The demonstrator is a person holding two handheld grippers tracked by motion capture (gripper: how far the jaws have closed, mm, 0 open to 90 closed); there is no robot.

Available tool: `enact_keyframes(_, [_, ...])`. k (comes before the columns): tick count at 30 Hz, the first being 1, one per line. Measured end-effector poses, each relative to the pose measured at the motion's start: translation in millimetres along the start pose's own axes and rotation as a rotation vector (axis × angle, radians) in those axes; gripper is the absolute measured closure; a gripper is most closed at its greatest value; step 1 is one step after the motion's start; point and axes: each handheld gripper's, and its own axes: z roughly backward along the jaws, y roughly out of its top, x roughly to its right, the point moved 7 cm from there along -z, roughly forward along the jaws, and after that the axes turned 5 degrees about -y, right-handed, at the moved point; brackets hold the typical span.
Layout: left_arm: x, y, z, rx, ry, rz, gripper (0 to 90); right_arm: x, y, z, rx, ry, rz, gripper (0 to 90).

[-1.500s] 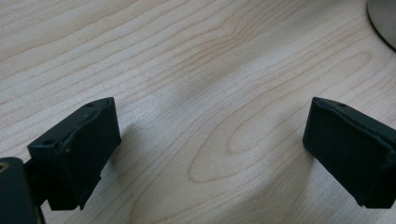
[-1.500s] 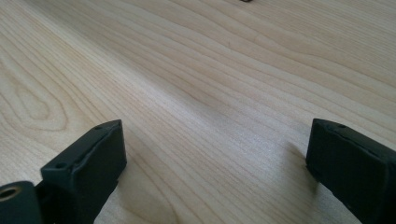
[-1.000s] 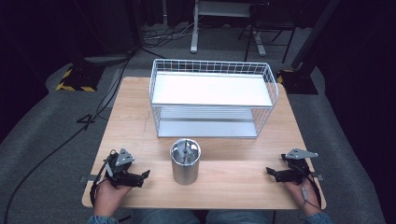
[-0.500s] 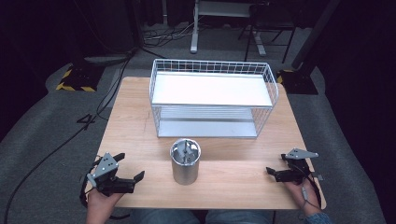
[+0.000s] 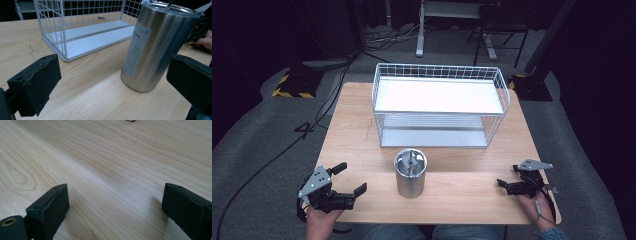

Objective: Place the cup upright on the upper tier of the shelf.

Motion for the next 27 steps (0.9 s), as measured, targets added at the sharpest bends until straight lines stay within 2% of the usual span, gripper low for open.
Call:
enact_keyframes(3, [9.1, 4.1, -2.4, 0.01, -0.018, -0.017, 0.0, 0.1, 0.0, 0.1, -0.001, -0.001, 0.0, 7.9])
enact_keyframes(7, [14.7, 5.9, -5.1, 0.004, -0.03, -0.025, 0.0, 0.2, 0.0, 0.1, 0.0, -0.002, 0.0, 8.0])
enact_keyframes(13, [28.3, 13.4, -16.0, 0.001, -0.085, -0.042, 0.0, 0.2, 0.0, 0.1, 0.0, -0.002, 0.0, 8.2])
enact_keyframes(17, [37.0, 20.5, -21.5, 0.004, -0.103, -0.061, 0.0, 0.3, 0.0, 0.1, 0.0, -0.002, -0.001, 8.3])
enact_keyframes(27, [56.9, 28.2, -44.1, -0.008, -0.162, -0.068, 0.0, 0.4, 0.0, 0.2, 0.0, -0.004, -0.001, 8.5])
